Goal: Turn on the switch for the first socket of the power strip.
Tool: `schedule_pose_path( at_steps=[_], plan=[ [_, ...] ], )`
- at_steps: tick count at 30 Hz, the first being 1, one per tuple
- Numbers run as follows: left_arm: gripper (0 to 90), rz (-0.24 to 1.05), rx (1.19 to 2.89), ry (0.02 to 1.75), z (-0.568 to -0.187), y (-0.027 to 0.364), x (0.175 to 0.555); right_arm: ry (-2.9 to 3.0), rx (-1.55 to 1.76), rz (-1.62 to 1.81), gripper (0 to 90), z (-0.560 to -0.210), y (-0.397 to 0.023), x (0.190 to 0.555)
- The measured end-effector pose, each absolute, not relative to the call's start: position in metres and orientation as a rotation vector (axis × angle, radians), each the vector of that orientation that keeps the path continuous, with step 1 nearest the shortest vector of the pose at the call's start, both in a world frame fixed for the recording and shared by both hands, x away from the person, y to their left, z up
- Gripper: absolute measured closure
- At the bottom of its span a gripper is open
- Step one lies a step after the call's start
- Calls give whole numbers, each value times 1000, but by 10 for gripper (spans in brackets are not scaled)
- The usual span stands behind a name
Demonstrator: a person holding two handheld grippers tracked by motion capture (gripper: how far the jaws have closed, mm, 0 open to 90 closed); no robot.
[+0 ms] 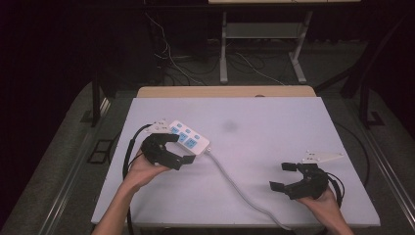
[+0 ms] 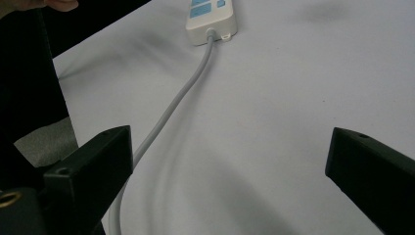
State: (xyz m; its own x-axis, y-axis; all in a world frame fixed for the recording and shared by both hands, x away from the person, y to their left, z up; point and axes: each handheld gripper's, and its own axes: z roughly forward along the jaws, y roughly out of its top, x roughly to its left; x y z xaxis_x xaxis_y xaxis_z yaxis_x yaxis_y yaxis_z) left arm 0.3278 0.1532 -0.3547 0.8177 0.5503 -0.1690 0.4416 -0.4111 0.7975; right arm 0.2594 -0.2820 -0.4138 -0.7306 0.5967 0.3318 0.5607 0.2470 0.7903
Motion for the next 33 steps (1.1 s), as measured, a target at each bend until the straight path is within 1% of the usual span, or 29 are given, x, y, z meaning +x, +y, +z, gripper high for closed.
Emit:
schedule_pose_path(
  at_steps=[25,33],
  plan=[
    [0,167,2155,726,-335,143,366,2454,1135,1523,33,-414,-282,259],
    [24,170,2180,745,-333,143,382,2454,1137,1520,33,-415,-282,259]
  ],
)
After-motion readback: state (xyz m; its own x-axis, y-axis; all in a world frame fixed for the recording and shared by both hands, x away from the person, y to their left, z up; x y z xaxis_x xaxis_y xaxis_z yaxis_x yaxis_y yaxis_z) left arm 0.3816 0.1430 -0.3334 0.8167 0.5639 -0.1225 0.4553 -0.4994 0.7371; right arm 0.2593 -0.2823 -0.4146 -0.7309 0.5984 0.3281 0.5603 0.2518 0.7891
